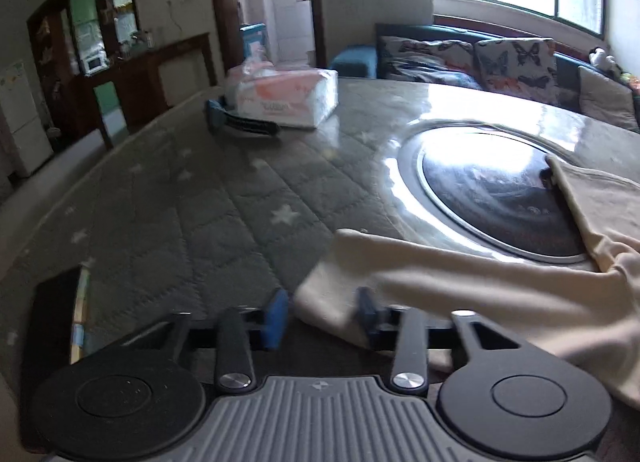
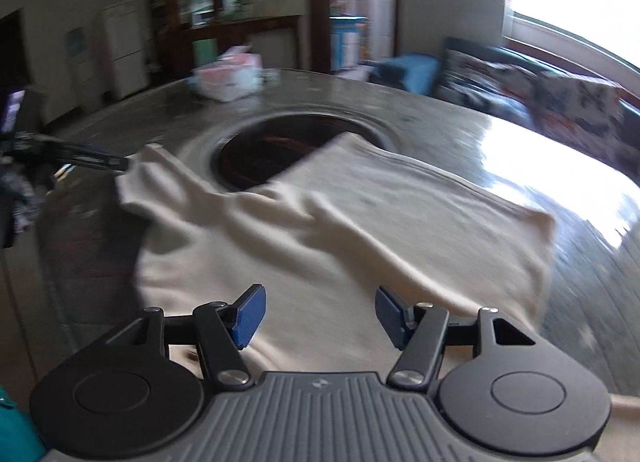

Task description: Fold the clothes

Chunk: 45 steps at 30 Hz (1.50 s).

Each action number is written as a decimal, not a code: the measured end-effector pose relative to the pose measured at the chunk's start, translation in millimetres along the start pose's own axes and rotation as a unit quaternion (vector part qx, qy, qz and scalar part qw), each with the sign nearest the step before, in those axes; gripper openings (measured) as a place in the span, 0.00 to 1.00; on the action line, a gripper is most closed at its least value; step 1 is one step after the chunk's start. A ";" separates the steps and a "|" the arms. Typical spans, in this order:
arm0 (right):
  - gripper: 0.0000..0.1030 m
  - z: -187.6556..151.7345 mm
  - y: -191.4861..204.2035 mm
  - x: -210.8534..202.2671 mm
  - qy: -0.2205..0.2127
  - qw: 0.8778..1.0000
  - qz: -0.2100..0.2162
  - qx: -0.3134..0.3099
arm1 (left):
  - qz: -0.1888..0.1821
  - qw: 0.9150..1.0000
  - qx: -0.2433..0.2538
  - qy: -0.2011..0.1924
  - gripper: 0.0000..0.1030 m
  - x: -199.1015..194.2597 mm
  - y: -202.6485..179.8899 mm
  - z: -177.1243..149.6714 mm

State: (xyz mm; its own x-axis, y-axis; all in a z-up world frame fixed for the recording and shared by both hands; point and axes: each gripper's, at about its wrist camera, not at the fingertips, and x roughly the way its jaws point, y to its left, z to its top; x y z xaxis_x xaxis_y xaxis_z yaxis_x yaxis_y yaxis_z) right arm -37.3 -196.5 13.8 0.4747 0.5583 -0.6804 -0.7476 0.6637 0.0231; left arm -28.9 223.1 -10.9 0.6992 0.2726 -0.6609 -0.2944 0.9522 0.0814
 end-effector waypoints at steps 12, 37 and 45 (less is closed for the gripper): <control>0.60 35.6 54.3 63.2 0.022 0.996 0.054 -0.068 | 0.028 0.996 0.036 -0.074 0.05 -13.7 -13.0 17.9; 0.60 9.5 -7.5 6.9 0.014 1.000 0.007 0.017 | -0.011 0.997 0.044 -0.058 0.18 -37.4 -51.8 20.0; 0.61 -18.2 -46.3 2.5 0.020 0.995 -0.050 0.081 | -0.226 0.970 0.082 -0.042 0.17 -40.6 -150.7 22.0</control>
State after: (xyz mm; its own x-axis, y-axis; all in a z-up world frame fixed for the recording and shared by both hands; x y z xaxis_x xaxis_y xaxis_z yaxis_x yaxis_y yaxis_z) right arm -9.9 -234.9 -2.4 0.5212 0.4673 -0.7142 -0.6119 0.7879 0.0689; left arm 1.4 71.6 20.0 0.7849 -0.1742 -0.5947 0.1570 0.9843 -0.0810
